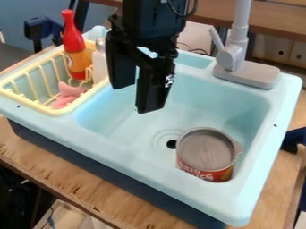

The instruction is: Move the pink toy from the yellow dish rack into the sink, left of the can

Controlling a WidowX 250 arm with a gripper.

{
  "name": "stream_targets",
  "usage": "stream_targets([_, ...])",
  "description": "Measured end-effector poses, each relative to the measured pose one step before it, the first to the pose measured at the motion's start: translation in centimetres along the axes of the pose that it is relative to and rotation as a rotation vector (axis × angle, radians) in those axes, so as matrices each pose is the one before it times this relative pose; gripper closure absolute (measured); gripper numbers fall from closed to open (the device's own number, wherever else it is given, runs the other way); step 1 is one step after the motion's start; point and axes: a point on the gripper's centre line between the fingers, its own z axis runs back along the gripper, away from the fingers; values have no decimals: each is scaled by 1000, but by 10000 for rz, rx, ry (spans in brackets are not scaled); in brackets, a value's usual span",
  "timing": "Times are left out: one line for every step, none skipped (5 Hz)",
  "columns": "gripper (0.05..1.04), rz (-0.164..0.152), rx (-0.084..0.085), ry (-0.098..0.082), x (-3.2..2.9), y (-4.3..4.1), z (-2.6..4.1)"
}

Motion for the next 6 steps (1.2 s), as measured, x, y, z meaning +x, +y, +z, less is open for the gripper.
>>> stream_targets([83, -54, -33, 213, -45, -4, -511])
stream_targets([83, -5, -83, -112, -587, 2498, 887])
stream_targets([83, -21, -137, 12, -1634, 3275, 962])
stream_targets([83, 172, 83, 333, -2073, 2621, -20])
stream_targets([83, 1038, 465, 126, -1831, 2892, -824])
stream_targets([83, 683, 469, -219, -638, 2019, -1718])
